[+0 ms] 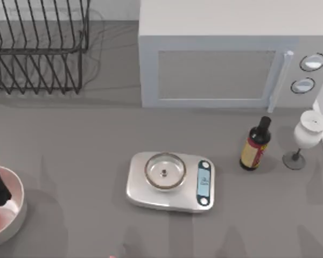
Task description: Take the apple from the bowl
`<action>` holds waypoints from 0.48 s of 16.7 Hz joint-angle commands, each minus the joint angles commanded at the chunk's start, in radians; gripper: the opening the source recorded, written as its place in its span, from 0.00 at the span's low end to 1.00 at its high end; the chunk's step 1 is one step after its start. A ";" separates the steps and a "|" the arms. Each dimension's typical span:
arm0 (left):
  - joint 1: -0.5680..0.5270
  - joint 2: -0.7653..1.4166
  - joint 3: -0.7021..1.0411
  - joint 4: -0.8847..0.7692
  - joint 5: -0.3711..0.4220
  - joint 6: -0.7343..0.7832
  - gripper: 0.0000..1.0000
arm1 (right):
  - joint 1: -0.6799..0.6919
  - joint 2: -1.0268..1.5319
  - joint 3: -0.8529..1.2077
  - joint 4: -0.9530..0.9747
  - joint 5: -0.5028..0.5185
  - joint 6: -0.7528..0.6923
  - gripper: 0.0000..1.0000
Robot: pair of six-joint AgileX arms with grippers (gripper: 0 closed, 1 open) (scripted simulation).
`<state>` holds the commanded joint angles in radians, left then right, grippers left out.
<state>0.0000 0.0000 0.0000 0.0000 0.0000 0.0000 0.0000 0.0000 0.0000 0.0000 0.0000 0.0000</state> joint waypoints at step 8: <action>0.000 0.109 0.090 -0.102 0.000 0.001 1.00 | 0.000 0.000 0.000 0.000 0.000 0.000 1.00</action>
<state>-0.0003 0.1094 0.0905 -0.1021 0.0000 0.0014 0.0000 0.0000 0.0000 0.0000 0.0000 0.0000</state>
